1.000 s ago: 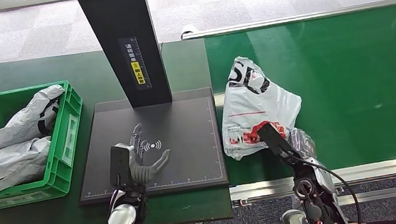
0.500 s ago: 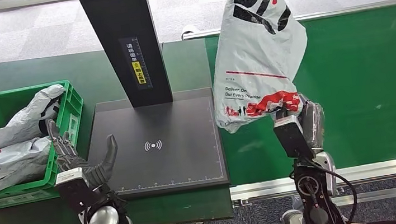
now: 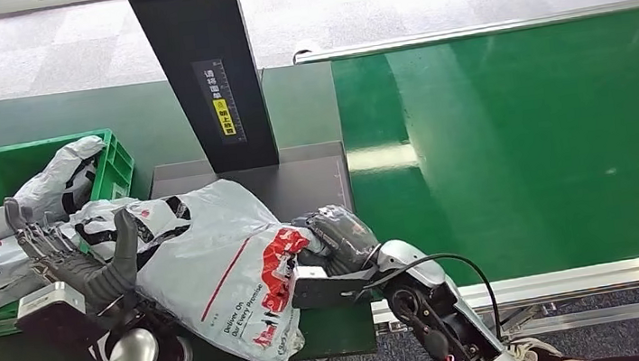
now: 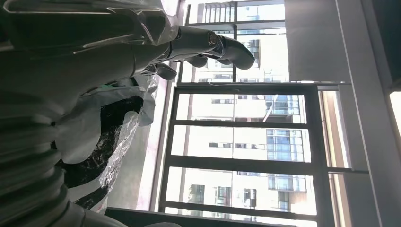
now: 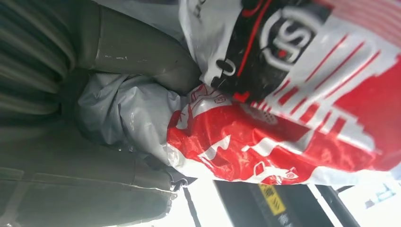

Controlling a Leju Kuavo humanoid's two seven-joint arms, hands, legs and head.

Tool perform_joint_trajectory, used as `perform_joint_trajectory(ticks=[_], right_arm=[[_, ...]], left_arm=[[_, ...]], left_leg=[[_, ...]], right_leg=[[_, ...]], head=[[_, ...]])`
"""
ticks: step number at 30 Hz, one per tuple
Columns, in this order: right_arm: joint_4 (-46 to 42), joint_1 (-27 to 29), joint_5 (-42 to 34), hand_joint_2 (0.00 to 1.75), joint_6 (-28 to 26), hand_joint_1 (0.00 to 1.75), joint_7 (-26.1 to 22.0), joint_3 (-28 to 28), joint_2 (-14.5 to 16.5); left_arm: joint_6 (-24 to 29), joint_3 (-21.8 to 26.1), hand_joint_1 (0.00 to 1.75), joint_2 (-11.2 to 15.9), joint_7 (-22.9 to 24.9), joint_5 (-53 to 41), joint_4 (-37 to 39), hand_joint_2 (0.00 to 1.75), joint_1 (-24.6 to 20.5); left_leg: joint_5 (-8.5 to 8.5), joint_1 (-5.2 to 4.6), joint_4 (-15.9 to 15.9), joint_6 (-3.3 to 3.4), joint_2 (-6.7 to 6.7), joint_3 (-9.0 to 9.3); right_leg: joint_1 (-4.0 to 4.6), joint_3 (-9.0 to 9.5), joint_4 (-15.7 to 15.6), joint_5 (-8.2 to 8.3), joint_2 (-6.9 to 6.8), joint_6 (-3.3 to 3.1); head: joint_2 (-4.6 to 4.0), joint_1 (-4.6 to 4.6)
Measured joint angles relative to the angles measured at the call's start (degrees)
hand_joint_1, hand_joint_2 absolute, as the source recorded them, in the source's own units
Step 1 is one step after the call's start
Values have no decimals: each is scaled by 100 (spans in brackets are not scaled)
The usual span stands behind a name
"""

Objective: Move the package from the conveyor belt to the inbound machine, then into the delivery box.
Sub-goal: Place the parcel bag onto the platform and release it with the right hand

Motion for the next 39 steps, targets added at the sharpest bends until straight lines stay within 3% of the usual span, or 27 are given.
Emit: perform_joint_trajectory(ticks=[7, 10, 14, 16, 18, 22, 31, 35, 39], right_arm=[[307, -197, -4, 175, 52, 175, -6, 259, -4], [398, -322, 1, 175, 374, 175, -31, 467, -3], [758, -692, 348, 175, 829, 175, 429, 1099, 68], [1043, -896, 747, 175, 505, 175, 941, 1461, 152], [1321, -1066, 1045, 175, -232, 175, 1396, 1760, 241], [1557, -1188, 999, 175, -1483, 175, 1650, 1937, 310], [1567, -938, 714, 175, -2097, 171, 1556, 1580, 333], [1567, -845, 536, 175, -2272, 0, 1465, 1331, 370], [1569, -776, 8, 175, -1811, 0, 1231, 1042, 405]], left_arm=[[0, 97, 0, -4, 0, 2, -115, 175, 2], [0, 127, 0, -15, 0, 26, -125, 175, 2], [0, 182, 0, -88, 0, -108, -113, 175, -1], [-1, 217, 0, -147, 0, -240, -97, 175, 0], [-1, 247, 0, -183, 0, -313, -80, 175, 22], [0, 268, 0, -174, 0, -259, -68, 175, 119], [-5, 141, 0, -3, 55, -223, 278, 175, 121], [-73, -42, 0, 122, 392, -579, 558, 175, 68], [-298, -403, 0, 326, 1279, -1559, 1028, 175, -61]], left_leg=[[-1, -3, 0, 1, -3, 0], [-1, -2, 0, 1, 0, 0], [0, 0, 0, 0, 2, 2], [0, 1, 0, 0, 1, 2], [0, 1, 0, 0, 1, 2], [0, -1, 0, 0, 1, 2], [-1, -1, 1, 0, -1, 2], [-1, -1, 0, 0, 0, 2], [-1, -1, 1, 0, 1, 2]], right_leg=[[-4, -1, -1, 0, 1, 0], [-2, -1, -1, 0, 1, 0], [0, -1, -1, 0, 2, -1], [1, -1, -1, 0, 2, 0], [1, -1, -1, 0, 2, 0], [-1, -1, -1, 0, 1, 0], [-1, -5, -1, 0, 2, 0], [-1, -6, -1, 0, 2, 0], [-2, -5, -1, 0, 2, 0]], head=[[1, -1], [2, -1], [1, -1], [1, 0], [1, 1], [1, 0], [2, -1], [2, 0], [1, 0]])
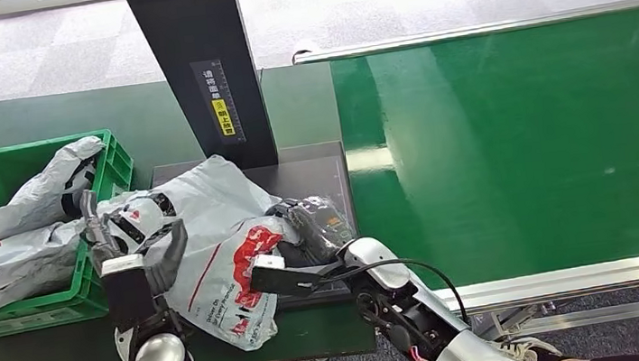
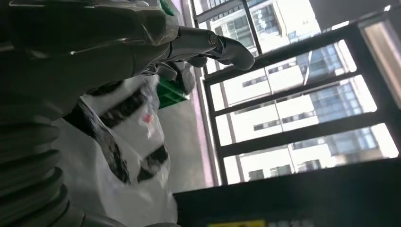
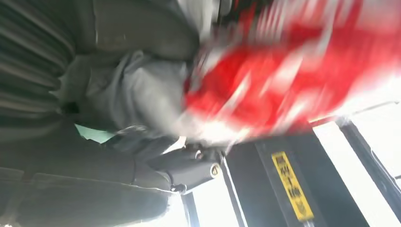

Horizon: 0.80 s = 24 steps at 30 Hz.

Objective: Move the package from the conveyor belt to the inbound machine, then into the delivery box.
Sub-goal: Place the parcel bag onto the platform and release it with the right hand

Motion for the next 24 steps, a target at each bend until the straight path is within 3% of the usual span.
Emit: perform_joint_trajectory(ticks=[9, 15, 20, 24], right_arm=[[15, 51, -228, 175, 239, 0, -95, -270, 35], [28, 94, -776, 175, 593, 0, -212, -465, 40], [28, 131, -1257, 175, 893, 0, -234, -690, 15], [17, 188, -1675, 175, 1175, 0, -278, -866, -8]], left_arm=[[-119, -331, 0, 190, 289, -375, 495, 175, -145], [-397, -418, 0, 223, 438, -550, 696, 175, -224], [-908, -534, 0, 282, 831, -802, 851, 175, -269], [-1012, -647, 0, 341, 1290, -1416, 981, 175, -306]], left_leg=[[0, 0, 0, 0, 1, -1], [0, 0, 0, 0, 1, -1], [0, 0, 0, 0, 2, -1], [0, 0, 0, 0, 1, -1]], right_leg=[[0, -3, 0, 0, 1, 0], [0, -3, 0, 0, 1, 0], [-1, -3, 0, 0, 1, 0], [0, -4, 0, 0, 1, 0]], head=[[-1, -1], [-1, 0], [-1, 0], [0, -1]])
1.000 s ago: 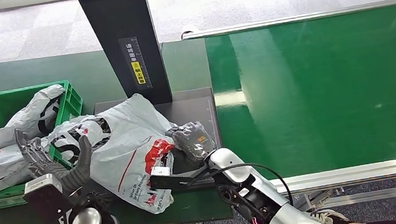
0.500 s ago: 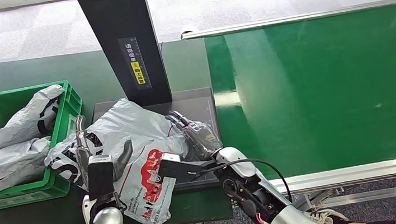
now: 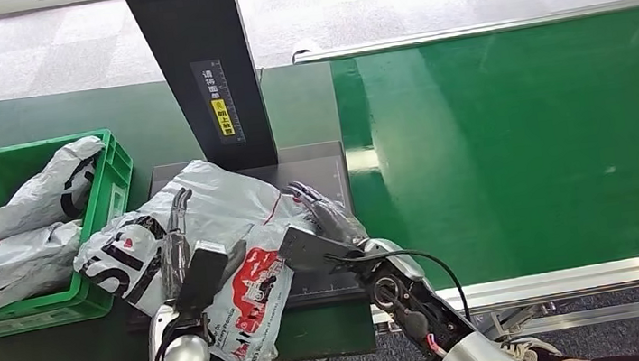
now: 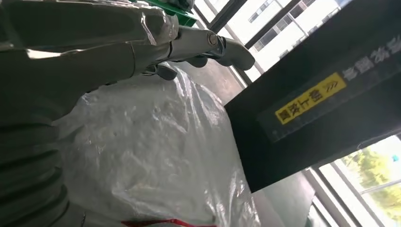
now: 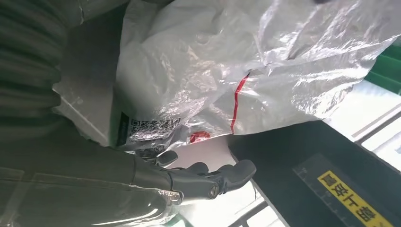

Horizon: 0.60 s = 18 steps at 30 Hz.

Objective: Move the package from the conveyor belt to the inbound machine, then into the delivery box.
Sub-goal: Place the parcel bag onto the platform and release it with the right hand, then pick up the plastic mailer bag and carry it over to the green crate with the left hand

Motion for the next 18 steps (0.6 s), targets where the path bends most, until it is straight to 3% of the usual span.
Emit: perform_joint_trajectory(ticks=[8, 18], right_arm=[[-206, 123, -1286, 175, 912, 0, -356, -419, -62], [-554, 152, -1971, 175, 865, 0, -662, -604, -144]], left_arm=[[-901, -347, 0, 91, 906, -1448, 364, 175, -98], [-1768, -688, 0, 131, 1469, -2541, 686, 175, -357]], left_leg=[[0, 0, 0, 0, 1, 0], [0, -1, 0, 0, -5, 10]], right_leg=[[0, 0, 0, 0, 0, 0], [-1, 18, 0, 0, -4, 0]], head=[[0, 1], [-1, 0]])
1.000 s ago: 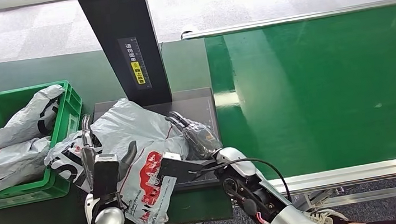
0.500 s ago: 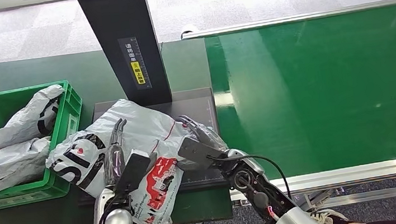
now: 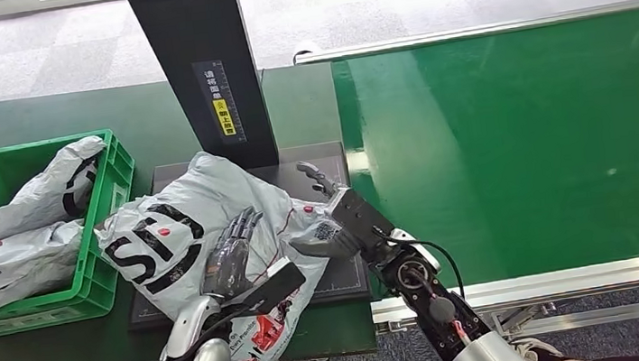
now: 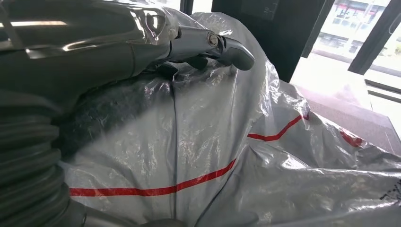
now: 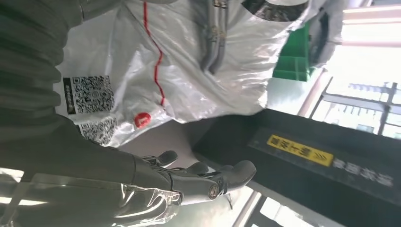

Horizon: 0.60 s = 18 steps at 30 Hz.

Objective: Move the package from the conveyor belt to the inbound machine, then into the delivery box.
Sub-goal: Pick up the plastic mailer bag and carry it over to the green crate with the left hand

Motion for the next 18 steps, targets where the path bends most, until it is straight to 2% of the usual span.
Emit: perform_joint_trajectory(ticks=[6, 7, 10, 11, 13, 18], right_arm=[[-169, 52, -53, 175, -34, 0, -26, -27, -35], [-182, 58, -54, 175, -34, 0, -26, -31, -40], [-226, 84, -65, 175, -69, 0, -47, -38, -53], [-250, 100, -77, 175, -98, 0, -64, -39, -59], [-318, 144, -97, 175, -161, 0, -92, -40, -80], [-466, 251, -113, 175, -260, 0, -85, -39, -155]], left_arm=[[-10, -21, 2, -3, -2, -62, 112, 175, -64], [-10, -21, 21, -3, -2, -63, 122, 175, -70], [10, -21, 133, -7, -26, -68, 158, 175, -82], [51, -21, 158, -10, -60, -68, 176, 175, -83], [190, -19, 174, -20, -173, -27, 223, 175, -86], [643, 38, 175, -76, -615, 412, 255, 175, -80]], left_leg=[[0, 0, 0, 0, 0, 15], [0, 0, 0, 0, 0, 17], [0, 0, 0, 0, 0, 24], [0, 0, 0, 0, 0, 24], [0, 0, 0, 0, 0, 25], [0, 0, 0, 0, 0, 23]], right_leg=[[0, 16, 0, 0, 0, 0], [0, 19, 0, 0, 0, 0], [0, 24, 0, 0, 0, 0], [0, 24, -1, 0, 0, 0], [0, 24, -1, 0, 0, 0], [0, 21, -1, 0, 0, 0]], head=[[1, 1], [0, 1], [0, 0], [1, -1], [1, 0], [1, 0]])
